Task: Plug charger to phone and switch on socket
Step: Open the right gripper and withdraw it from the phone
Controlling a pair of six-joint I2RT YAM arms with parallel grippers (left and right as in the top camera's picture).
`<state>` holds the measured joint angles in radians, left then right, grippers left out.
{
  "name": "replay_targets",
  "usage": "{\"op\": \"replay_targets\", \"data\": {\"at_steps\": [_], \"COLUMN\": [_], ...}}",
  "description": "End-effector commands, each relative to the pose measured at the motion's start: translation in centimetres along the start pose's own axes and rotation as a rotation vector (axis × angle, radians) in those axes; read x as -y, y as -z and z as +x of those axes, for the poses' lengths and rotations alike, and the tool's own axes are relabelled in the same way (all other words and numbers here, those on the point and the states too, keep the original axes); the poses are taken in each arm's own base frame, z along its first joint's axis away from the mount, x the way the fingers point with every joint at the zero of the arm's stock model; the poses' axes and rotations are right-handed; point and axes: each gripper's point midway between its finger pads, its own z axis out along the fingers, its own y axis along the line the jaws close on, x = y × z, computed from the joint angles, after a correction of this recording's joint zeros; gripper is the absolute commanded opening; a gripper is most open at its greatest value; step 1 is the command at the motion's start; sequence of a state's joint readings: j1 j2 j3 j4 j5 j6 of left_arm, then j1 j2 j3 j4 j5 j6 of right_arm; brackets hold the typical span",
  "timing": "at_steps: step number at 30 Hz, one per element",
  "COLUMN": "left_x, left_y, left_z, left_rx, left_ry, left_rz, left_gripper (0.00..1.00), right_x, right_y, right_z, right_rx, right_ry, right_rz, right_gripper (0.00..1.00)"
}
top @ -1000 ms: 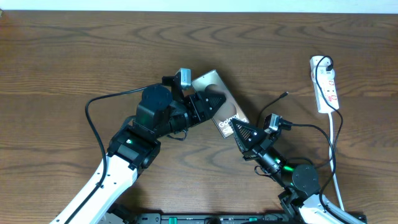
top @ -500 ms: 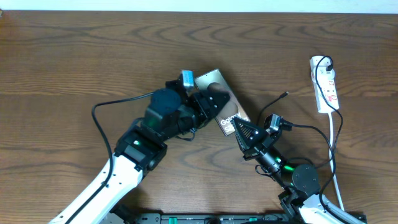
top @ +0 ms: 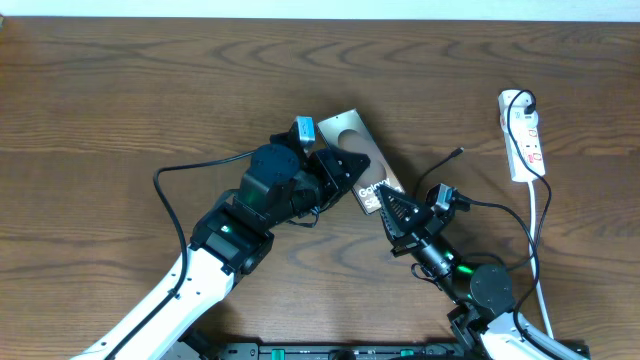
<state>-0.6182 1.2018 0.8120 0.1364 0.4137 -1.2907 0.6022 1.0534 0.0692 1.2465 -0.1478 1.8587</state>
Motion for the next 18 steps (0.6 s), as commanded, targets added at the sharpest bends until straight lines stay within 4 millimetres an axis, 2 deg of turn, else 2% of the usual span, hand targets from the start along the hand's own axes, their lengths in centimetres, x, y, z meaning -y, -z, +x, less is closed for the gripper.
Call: {"op": "replay_targets", "data": {"at_steps": [1, 8, 11, 13, 14, 16, 18], "left_x": [0.2, -0.1, -0.6, -1.7, -2.5, -4.7, -7.2], "left_y": [0.1, 0.3, 0.9, 1.5, 2.0, 3.1, 4.5], "left_z": [-1.1, -2.2, -4.0, -5.6, -6.5, -8.2, -9.6], "left_rx": [0.055, 0.094, 0.137, 0.173, 0.192, 0.221, 0.247], "left_ry": [0.021, 0.027, 0.013, -0.015, -0.03, -0.034, -0.022], "left_rz": [0.001, -0.006, -0.02, -0.055, -0.086, -0.163, -0.252], "left_gripper": [0.08, 0.08, 0.08, 0.08, 0.08, 0.08, 0.08], "right_x": [-1.3, -0.2, 0.9, 1.2, 1.3, 1.6, 2.4], "right_y": [-0.4, -0.4, -0.3, -0.3, -0.3, -0.3, -0.2], "right_z": [0.2, 0.8, 1.2, 1.3, 1.5, 1.5, 1.1], "right_rx": [0.004, -0.04, -0.066, -0.08, -0.094, -0.103, -0.099], "right_ry": [-0.001, -0.004, 0.037, 0.18, 0.311, 0.495, 0.62], "right_rz": [-0.04, 0.009, 0.055, 0.064, 0.06, 0.062, 0.096], "right_gripper": [0.16, 0.39, 0.46, 0.51, 0.58, 0.8, 0.9]}}
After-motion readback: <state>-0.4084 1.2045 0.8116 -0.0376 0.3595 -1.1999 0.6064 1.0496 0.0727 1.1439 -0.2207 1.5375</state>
